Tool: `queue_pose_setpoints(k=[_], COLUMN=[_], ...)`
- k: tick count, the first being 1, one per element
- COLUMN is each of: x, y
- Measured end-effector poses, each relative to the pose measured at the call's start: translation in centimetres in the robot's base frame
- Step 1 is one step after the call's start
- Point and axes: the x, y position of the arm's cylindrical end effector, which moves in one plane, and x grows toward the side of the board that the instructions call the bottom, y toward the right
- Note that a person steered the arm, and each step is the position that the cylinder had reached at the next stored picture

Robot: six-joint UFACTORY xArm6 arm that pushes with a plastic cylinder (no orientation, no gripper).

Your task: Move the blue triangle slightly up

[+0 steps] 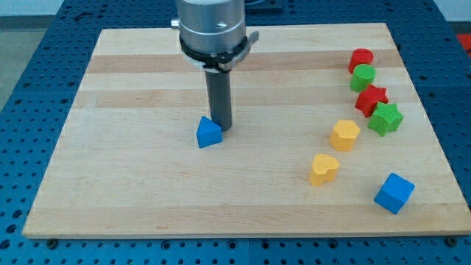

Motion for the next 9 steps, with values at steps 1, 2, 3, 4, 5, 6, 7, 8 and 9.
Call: queue_pose_setpoints(k=[1,2,3,4,5,6,7,8,9], x=[-2.1,-3.6,-3.6,-2.7,-0.3,4.0,7.5,10.3,10.1], y=[-1.7,-2.2,1.3,5.4,5.9,5.9,4.3,2.0,0.3])
